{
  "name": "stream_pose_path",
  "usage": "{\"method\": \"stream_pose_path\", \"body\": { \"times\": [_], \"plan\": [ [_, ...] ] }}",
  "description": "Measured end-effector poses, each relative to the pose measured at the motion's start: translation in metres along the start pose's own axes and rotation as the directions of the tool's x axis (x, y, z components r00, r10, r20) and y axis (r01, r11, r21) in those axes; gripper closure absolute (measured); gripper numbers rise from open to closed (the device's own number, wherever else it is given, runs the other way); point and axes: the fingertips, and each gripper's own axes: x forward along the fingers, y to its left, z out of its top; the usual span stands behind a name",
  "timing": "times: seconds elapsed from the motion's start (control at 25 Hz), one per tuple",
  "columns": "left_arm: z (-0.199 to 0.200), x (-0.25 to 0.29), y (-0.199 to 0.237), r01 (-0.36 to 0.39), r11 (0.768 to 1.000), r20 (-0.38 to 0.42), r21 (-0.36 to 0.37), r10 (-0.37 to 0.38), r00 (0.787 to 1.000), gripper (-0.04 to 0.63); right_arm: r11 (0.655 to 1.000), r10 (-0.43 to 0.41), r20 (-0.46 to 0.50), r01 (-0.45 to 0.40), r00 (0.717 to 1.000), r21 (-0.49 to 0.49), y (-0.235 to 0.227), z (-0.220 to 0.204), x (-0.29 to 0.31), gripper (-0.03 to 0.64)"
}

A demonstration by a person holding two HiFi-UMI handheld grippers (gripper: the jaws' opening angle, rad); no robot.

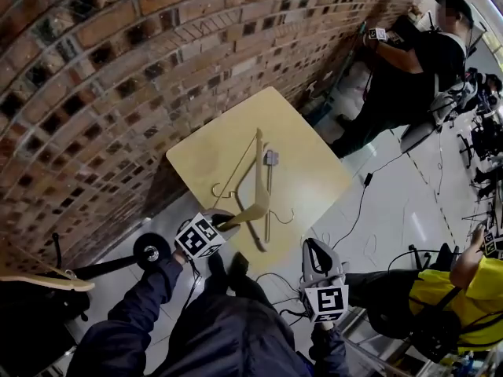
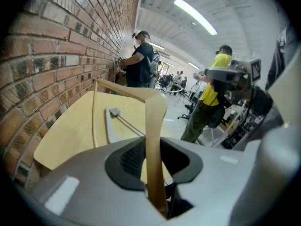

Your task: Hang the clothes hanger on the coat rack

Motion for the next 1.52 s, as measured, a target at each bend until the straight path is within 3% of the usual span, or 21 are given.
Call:
{"method": "stream_pose_path", "body": {
  "times": [0.2, 0.32, 0.4, 0.48, 0.56, 0.68, 0.8, 0.96, 1.12, 1.24, 1.32, 1.4, 1.44, 1.52],
  "plan": [
    [0.009, -0.036, -0.051, 0.096, 0.995, 0.059, 0.018, -0.097, 0.994, 0.499, 1.000, -0.012, -0.013, 0.011, 1.000, -0.011, -0.015, -0.021, -0.005, 0.592],
    [0.006, -0.058, -0.089, 0.197, 0.980, 0.125, -0.019, -0.193, 0.973, 0.499, 0.998, 0.070, 0.004, -0.070, 0.998, 0.009, -0.003, -0.033, -0.005, 0.592],
    [0.006, -0.071, -0.116, 0.271, 0.961, 0.181, -0.046, -0.259, 0.949, 0.499, 0.990, 0.139, 0.037, -0.140, 0.990, 0.023, 0.012, -0.035, -0.008, 0.592],
    [0.004, -0.084, -0.145, 0.337, 0.939, 0.231, -0.067, -0.314, 0.921, 0.499, 0.984, 0.174, 0.064, -0.170, 0.983, -0.053, 0.031, -0.036, -0.014, 0.584],
    [-0.002, -0.095, -0.175, 0.384, 0.920, 0.260, -0.076, -0.354, 0.899, 0.499, 0.964, 0.187, 0.085, -0.166, 0.979, -0.209, 0.051, -0.035, -0.026, 0.557],
    [-0.011, -0.116, -0.222, 0.457, 0.885, 0.315, -0.088, -0.411, 0.856, 0.499, 0.878, 0.217, 0.135, -0.133, 0.967, -0.460, 0.083, -0.022, -0.047, 0.481],
    [-0.018, -0.140, -0.266, 0.529, 0.844, 0.368, -0.088, -0.466, 0.805, 0.499, 0.803, 0.195, 0.242, -0.013, 0.950, -0.596, 0.105, -0.007, -0.071, 0.428],
    [-0.026, -0.168, -0.308, 0.593, 0.799, 0.427, -0.100, -0.504, 0.751, 0.499, 0.697, 0.233, 0.399, 0.134, 0.887, -0.704, 0.138, 0.022, -0.104, 0.395],
    [-0.034, -0.200, -0.338, 0.696, 0.710, 0.511, -0.112, -0.559, 0.653, 0.499, 0.603, 0.318, 0.470, 0.207, 0.824, -0.771, 0.170, 0.041, -0.128, 0.387],
    [-0.043, -0.218, -0.356, 0.731, 0.673, 0.526, -0.113, -0.583, 0.619, 0.499, 0.529, 0.376, 0.510, 0.273, 0.774, -0.803, 0.192, 0.055, -0.147, 0.387],
    [-0.048, -0.230, -0.370, 0.758, 0.645, 0.545, -0.094, -0.604, 0.582, 0.499, 0.487, 0.414, 0.529, 0.311, 0.741, -0.816, 0.209, 0.064, -0.158, 0.416],
    [-0.055, -0.242, -0.382, 0.775, 0.627, 0.576, -0.073, -0.608, 0.546, 0.497, 0.459, 0.447, 0.545, 0.341, 0.709, -0.820, 0.224, 0.070, -0.167, 0.531],
    [-0.059, -0.247, -0.385, 0.776, 0.627, 0.591, -0.070, -0.601, 0.538, 0.495, 0.444, 0.464, 0.541, 0.344, 0.702, -0.827, 0.230, 0.072, -0.171, 0.576],
    [-0.068, -0.257, -0.388, 0.764, 0.642, 0.611, -0.065, -0.579, 0.539, 0.499, 0.410, 0.493, 0.520, 0.340, 0.698, -0.846, 0.246, 0.076, -0.178, 0.578]
  ]
}}
